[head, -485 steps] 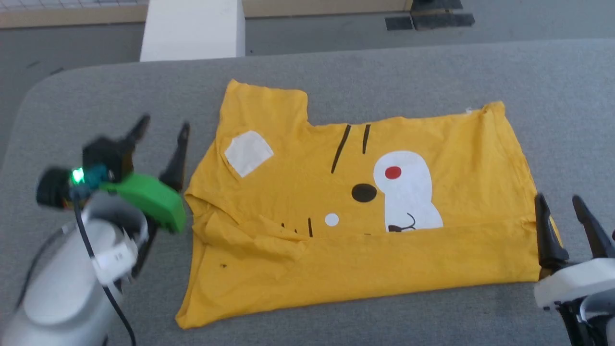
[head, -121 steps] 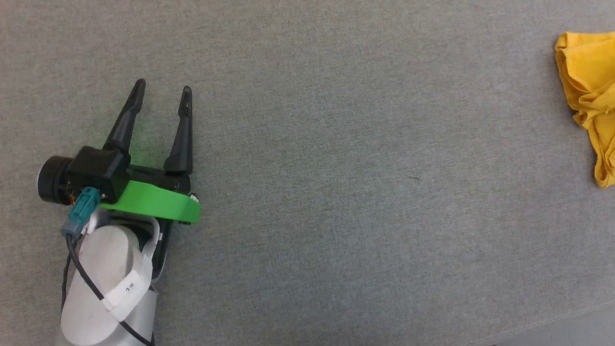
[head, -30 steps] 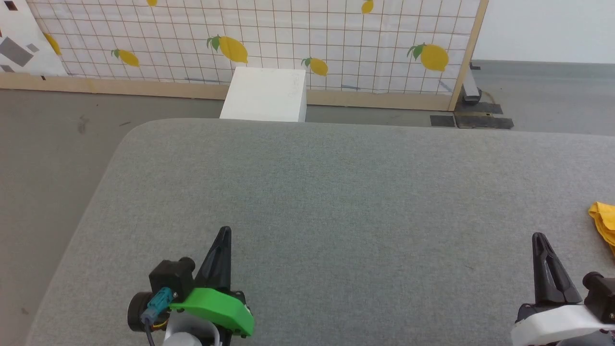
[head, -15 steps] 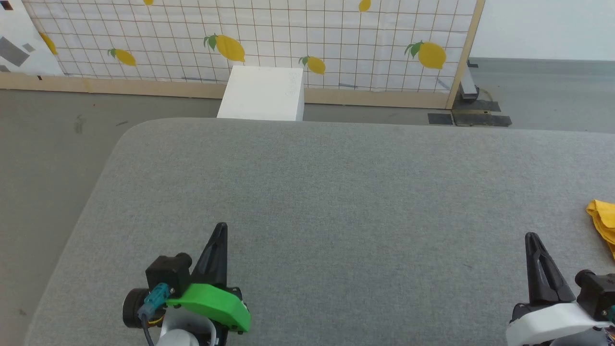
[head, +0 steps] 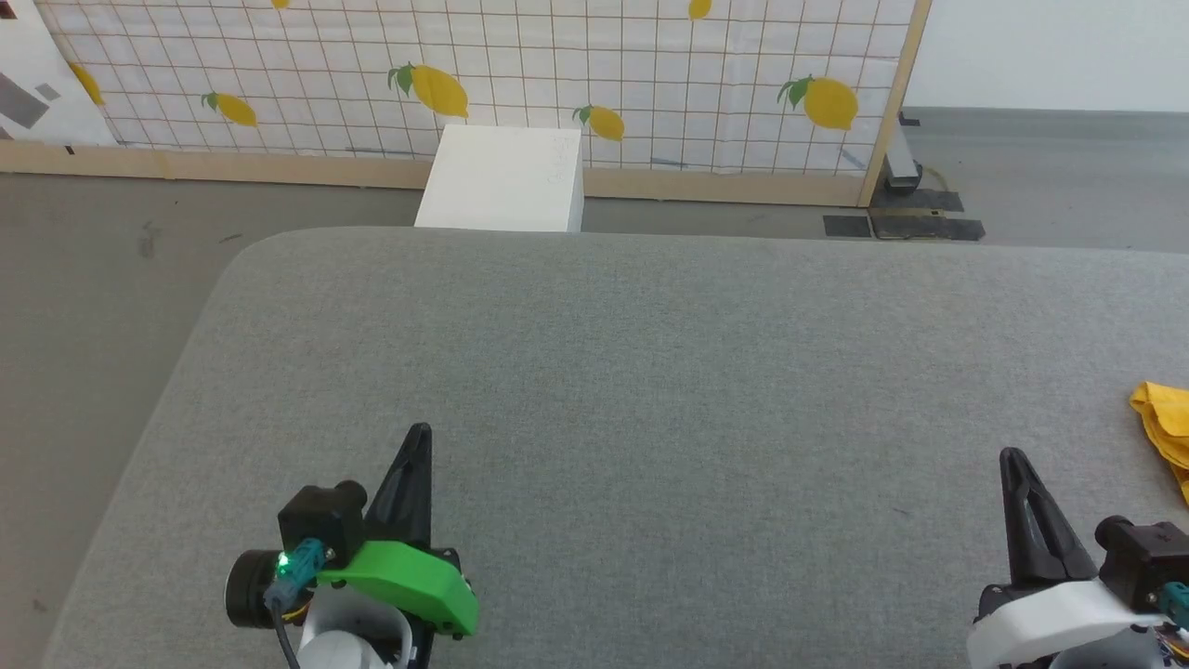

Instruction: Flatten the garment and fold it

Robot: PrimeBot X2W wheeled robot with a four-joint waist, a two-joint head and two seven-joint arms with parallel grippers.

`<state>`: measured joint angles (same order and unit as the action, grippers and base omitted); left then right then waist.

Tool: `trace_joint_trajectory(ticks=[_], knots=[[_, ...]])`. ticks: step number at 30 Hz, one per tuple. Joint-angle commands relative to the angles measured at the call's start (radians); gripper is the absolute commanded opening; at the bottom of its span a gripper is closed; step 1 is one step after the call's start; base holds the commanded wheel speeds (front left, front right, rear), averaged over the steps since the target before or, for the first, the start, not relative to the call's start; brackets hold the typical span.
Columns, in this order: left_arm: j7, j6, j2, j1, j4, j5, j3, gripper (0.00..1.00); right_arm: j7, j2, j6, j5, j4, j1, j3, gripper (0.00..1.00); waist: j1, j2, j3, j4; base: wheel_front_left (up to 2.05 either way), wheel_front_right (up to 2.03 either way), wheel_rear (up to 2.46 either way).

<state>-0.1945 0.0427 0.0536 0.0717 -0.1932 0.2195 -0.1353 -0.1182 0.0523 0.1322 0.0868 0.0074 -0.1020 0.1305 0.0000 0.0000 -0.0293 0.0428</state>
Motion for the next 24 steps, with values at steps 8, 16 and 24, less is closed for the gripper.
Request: trace_joint_trajectory(ticks=[8, 16, 24], knots=[[0.02, -0.008, -0.001, -0.023, 0.022, -0.027, 0.017, 0.0, 0.013, -0.001, 0.0, -0.015, -0.002, 0.026, -0.015, 0.0, 0.0, 0.0, 0.003, -0.004, 0.0, 0.0, 0.0], [0.036, -0.011, -0.001, -0.027, 0.038, -0.044, 0.028, 0.0, 0.023, -0.001, 0.0, -0.022, -0.003, 0.033, -0.025, 0.0, 0.0, 0.0, 0.005, -0.007, 0.0, 0.0, 0.0], [0.052, -0.014, -0.002, -0.032, 0.054, -0.063, 0.039, 0.0, 0.033, -0.001, -0.001, -0.028, -0.003, 0.04, -0.036, 0.0, 0.0, 0.0, 0.008, -0.011, 0.0, 0.0, 0.0]])
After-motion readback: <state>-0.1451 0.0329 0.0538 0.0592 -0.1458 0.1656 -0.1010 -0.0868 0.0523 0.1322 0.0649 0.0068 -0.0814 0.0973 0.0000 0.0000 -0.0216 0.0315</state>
